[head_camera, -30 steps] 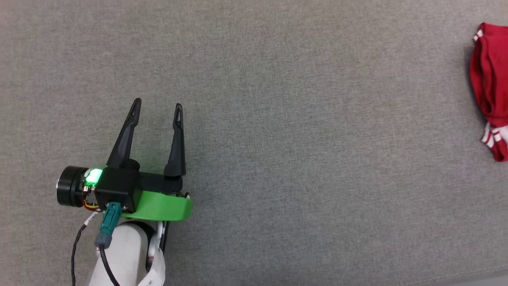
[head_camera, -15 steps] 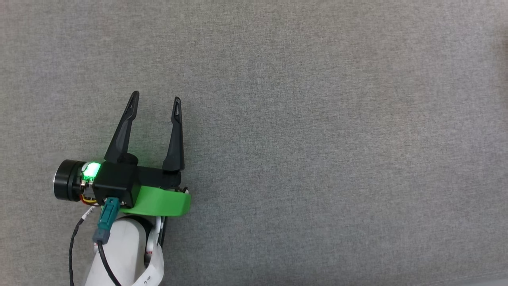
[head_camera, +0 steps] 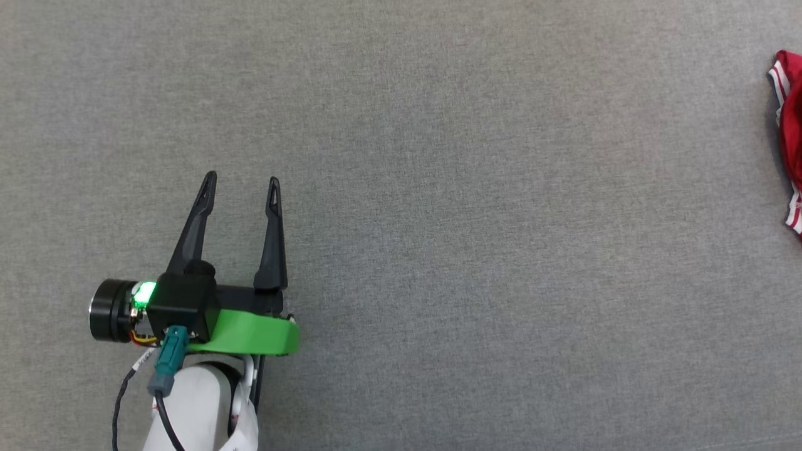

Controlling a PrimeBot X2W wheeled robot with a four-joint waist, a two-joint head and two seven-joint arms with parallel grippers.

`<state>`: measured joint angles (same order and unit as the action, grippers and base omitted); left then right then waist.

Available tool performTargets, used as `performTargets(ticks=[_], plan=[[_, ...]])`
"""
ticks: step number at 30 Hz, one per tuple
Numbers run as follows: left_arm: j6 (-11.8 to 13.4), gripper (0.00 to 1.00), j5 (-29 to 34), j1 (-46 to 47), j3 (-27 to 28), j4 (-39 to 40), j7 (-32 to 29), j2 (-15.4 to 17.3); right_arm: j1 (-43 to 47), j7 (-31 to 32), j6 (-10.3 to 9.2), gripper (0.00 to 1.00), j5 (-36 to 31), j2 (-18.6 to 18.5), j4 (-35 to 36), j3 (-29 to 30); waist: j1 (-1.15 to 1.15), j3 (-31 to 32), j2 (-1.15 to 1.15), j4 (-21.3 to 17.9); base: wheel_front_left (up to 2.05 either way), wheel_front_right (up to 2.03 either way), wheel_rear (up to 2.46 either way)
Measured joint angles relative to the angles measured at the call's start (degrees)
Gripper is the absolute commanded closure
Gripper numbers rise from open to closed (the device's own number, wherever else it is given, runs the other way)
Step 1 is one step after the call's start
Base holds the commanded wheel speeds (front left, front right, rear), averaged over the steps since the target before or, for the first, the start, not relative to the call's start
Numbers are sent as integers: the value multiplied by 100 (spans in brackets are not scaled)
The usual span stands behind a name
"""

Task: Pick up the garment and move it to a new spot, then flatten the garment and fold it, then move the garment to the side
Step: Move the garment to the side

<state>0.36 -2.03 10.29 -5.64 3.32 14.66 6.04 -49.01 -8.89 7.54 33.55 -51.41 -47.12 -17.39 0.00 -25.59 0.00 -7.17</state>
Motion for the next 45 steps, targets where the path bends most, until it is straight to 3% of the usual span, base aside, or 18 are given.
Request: performTargets(ticks=[6, 11, 16, 17, 21, 25, 35, 45], plan=[[57, 0, -71, -341, 30, -129, 0, -80, 8, -558, 0, 0, -491, 498, 457, 542, -1, 452, 0, 110, 0, 0, 0], [57, 0, -107, -491, 69, -240, 0, -111, 675, -577, 0, 0, -1221, 1193, 1830, 1494, -1, 794, 0, 259, 0, 0, 0], [54, 0, -109, -614, 85, -316, 0, -152, 1766, -582, 0, 0, -1908, 2161, 3210, 2175, -1, 1106, 0, 467, 0, 0, 0], [53, 0, -109, -689, 108, -376, 1, -180, 2281, -583, 0, 0, -2205, 2729, 3843, 2328, -1, 1278, 0, 585, 0, 0, 0], [37, 0, -110, -771, 149, -448, 0, -199, 2944, -584, 0, 0, -2471, 3449, 4343, 2253, -1, 1515, 0, 717, 0, 0, 0], [36, 0, -111, -855, 201, -501, 0, -209, 3512, -583, 0, 0, -2509, 3885, 4493, 2094, -1, 1736, 0, 815, 0, 0, 0], [-27, 0, -115, -1017, 258, -665, 1, -214, 4577, -583, 0, 0, -2520, 4555, 4475, 1964, -1, 2138, 0, 1025, 0, 0, 0], [-123, 0, -265, -1228, 243, -688, 0, -241, 5195, -583, 0, 0, -2535, 4754, 4632, 1931, -1, 2389, 0, 1125, 0, 0, 0]])
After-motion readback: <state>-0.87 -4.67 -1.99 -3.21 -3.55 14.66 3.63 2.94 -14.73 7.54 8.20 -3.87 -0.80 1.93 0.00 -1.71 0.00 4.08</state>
